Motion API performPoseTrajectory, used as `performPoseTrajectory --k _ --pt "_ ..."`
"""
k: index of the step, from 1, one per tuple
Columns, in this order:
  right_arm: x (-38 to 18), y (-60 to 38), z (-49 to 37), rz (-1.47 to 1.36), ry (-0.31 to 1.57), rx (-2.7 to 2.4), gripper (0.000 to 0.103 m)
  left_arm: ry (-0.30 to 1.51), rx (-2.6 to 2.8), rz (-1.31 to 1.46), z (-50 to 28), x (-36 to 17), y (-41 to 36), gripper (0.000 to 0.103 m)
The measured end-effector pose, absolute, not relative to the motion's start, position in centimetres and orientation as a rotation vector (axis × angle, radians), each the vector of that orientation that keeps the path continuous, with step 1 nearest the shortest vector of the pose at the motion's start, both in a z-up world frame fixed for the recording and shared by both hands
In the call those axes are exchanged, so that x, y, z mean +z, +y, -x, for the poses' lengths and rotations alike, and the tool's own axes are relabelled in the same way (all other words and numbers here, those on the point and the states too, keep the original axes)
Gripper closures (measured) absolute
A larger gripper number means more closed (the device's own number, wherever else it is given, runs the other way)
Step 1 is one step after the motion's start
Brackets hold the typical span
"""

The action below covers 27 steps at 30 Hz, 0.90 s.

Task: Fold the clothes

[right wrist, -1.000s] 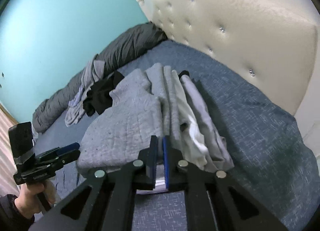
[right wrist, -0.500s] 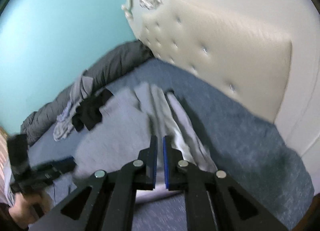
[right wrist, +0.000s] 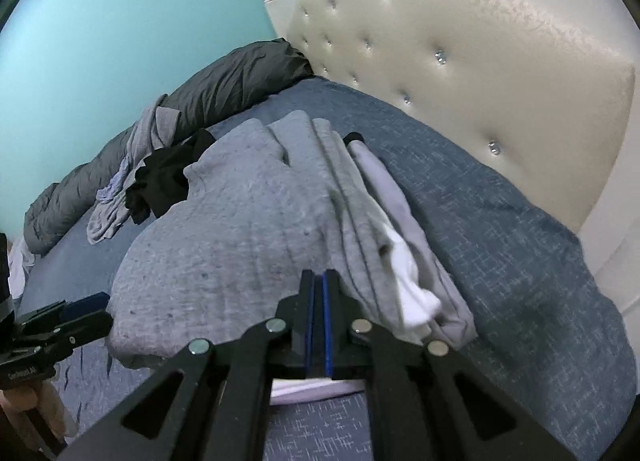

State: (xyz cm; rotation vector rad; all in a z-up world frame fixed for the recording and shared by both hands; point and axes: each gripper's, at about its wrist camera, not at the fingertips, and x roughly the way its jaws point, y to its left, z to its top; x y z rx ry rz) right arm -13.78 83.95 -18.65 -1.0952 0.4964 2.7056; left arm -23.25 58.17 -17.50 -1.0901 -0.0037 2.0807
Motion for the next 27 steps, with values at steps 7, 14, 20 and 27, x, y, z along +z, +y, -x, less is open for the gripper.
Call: performPoseTrajectory --k 7,14,20,27 --pt "-16.2 83.1 10.9 1.030 0.524 2.710 0.101 -0.029 2.110 1.066 21.6 -16.3 55.4 0.055" --pt "-14.2 82.8 8.9 0.986 0.551 2.735 0.098 -0.066 2.148 1.068 21.4 -14.8 52.6 0.055" --pt "-12.7 81.8 7.5 0.977 0.530 2.753 0.098 -0.084 2.177 1.052 21.0 -13.0 50.6 0.054" --pt "-11.2 80.1 8.4 0.989 0.496 2.792 0.098 -0.108 2.179 1.039 21.7 -13.0 49.8 0.053"
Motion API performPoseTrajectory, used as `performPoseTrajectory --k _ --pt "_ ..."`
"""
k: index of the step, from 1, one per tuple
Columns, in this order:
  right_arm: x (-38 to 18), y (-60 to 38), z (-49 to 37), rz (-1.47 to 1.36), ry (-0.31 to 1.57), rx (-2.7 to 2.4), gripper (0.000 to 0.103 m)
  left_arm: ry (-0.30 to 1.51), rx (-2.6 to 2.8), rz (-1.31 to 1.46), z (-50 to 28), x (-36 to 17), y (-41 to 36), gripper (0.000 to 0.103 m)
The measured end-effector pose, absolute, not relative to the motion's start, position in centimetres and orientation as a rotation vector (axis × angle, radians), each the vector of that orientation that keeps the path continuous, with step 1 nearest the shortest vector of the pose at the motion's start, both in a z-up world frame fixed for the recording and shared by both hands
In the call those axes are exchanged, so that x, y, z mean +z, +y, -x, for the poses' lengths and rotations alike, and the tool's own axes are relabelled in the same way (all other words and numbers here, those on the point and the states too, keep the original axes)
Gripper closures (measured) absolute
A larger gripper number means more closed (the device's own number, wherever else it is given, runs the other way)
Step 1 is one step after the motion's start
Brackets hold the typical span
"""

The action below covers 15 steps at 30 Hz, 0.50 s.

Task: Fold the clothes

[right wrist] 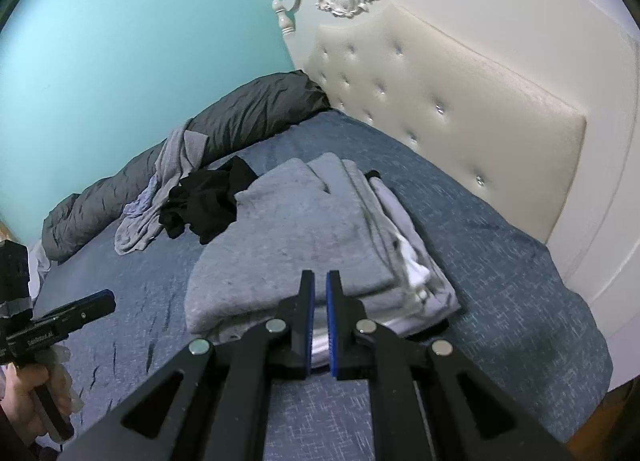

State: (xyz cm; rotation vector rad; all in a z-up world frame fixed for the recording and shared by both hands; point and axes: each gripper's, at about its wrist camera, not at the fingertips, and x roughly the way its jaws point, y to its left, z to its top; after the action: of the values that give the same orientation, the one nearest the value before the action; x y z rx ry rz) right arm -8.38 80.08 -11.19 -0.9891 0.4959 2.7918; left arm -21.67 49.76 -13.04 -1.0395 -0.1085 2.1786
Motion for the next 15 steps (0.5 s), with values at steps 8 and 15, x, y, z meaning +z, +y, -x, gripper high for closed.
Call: performPoseTrajectory --k 8,15 --pt "-10.1 79.0 18.0 1.203 0.390 2.840 0.098 -0.137 2.185 1.069 25.7 -15.2 49.0 0.052" --pt "-11.1 78.7 29.1 1.456 0.266 2.787 0.098 -0.121 2.173 1.040 28.9 -16.7 48.6 0.052"
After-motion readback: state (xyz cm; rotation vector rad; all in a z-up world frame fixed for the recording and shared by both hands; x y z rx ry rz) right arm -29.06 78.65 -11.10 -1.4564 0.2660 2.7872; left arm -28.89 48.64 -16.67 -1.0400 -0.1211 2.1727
